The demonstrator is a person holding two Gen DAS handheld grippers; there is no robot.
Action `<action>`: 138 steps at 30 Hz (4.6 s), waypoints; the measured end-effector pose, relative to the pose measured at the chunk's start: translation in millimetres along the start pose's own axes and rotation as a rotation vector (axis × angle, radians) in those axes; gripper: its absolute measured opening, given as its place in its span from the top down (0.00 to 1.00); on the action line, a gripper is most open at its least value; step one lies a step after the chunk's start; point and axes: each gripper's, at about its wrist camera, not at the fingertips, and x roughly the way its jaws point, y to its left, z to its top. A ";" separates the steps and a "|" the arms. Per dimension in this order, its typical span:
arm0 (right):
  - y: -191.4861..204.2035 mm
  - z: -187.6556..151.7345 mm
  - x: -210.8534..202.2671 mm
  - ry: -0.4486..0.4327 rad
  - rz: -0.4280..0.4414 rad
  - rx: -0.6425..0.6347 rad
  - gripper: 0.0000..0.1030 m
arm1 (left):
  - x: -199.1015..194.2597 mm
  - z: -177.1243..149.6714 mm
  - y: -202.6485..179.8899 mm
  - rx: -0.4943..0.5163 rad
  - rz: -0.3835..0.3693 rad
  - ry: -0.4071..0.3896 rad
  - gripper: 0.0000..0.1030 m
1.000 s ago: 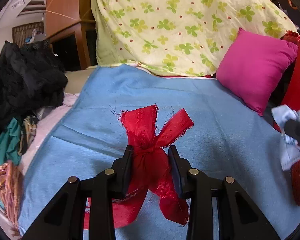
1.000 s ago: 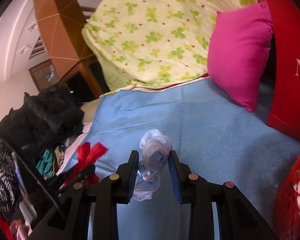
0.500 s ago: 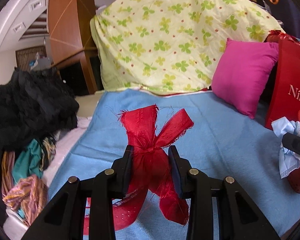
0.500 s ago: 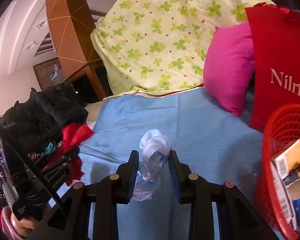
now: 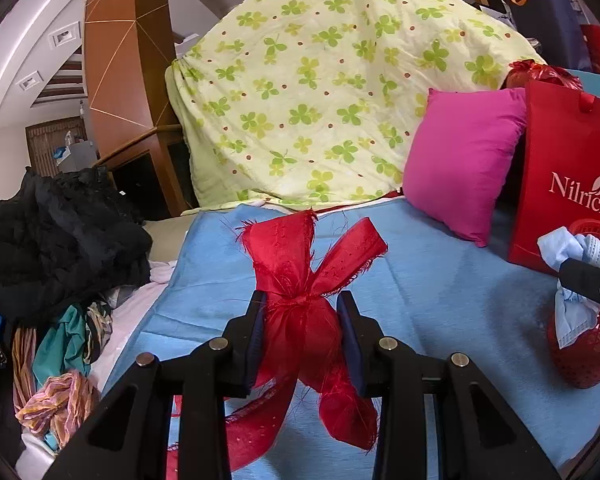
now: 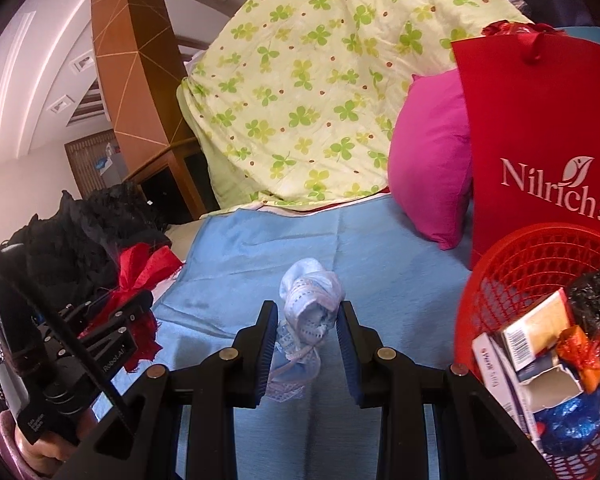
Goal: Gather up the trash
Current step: 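Lift the red ribbon with the left gripper while the right carries the tissue toward the basket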
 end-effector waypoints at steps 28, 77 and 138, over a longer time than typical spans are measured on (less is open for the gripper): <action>-32.2 4.0 -24.0 -0.031 -0.010 0.042 0.68 | -1.9 -3.9 -54.0 0.077 -0.070 0.011 0.64; -39.6 2.4 -40.2 -0.057 -0.011 0.053 0.68 | -3.3 -8.7 -61.9 0.120 -0.127 0.006 0.64; -69.3 0.4 -68.1 -0.099 -0.066 0.102 0.68 | 3.3 -16.2 -88.3 0.180 -0.169 0.022 0.64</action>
